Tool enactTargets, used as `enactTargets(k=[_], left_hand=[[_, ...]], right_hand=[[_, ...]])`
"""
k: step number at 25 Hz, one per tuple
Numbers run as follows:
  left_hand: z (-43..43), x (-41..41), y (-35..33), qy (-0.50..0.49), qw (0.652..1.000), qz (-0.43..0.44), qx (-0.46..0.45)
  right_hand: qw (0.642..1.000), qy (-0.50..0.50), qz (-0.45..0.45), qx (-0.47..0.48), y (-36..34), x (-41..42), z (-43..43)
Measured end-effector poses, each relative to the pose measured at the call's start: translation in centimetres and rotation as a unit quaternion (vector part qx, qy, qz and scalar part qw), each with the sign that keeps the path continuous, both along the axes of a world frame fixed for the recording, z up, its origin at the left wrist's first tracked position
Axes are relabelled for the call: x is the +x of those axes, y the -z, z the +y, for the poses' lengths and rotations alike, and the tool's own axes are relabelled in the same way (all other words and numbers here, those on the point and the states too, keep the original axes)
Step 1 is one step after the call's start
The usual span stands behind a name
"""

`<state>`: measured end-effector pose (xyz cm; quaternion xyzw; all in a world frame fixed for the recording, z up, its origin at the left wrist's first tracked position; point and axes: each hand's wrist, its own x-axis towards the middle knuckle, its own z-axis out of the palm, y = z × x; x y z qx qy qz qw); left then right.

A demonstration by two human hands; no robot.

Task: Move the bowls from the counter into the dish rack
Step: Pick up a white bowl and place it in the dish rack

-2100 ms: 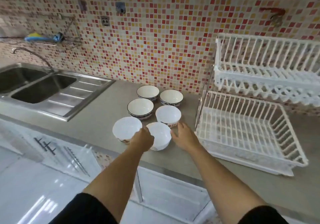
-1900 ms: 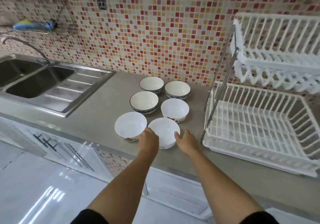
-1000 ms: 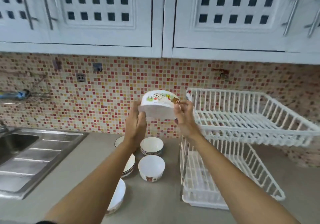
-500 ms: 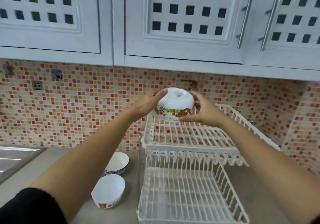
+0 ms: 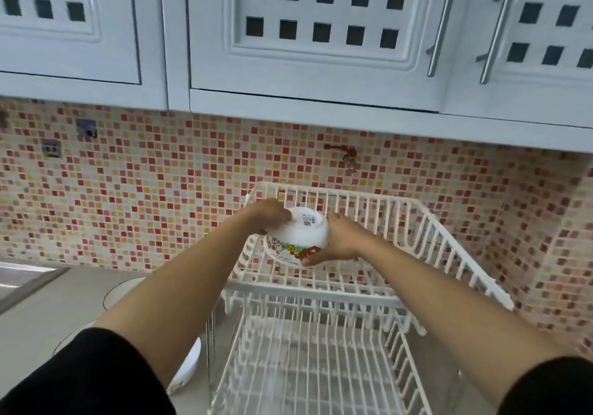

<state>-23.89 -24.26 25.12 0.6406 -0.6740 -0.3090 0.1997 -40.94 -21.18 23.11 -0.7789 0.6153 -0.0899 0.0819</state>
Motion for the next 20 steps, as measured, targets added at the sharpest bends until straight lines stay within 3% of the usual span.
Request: enactTargets(k=[8, 12, 14, 17, 20], left_hand=[[0.6, -0.9, 0.2, -0.002, 0.997, -0.071, -0.031], [2.1, 0.0, -0.8, 0.004, 0.996, -0.043, -0.075], [2.9, 1.9, -1.8, -0.007, 0.99, -0.023, -0.138], [4.3, 6.7, -3.5, -0.05, 0.977, -0.005, -0.209], [5.9, 13.3, -3.5, -0.094, 0.966, -0.036, -0.239]], right_hand=[[0.998, 0.035, 0.038, 0.036, 0.6, -0.2, -0.5], [0.995, 0.036, 0.061, 0.069, -2.1, -0.1, 1.6], [0.999, 0.028, 0.011, 0.045, -4.0, 0.9, 2.2], [0.989, -0.018, -0.136, -0.054, -6.0, 5.6, 3.2], [0.972, -0.093, -0.158, -0.149, -6.6, 13.3, 4.6]])
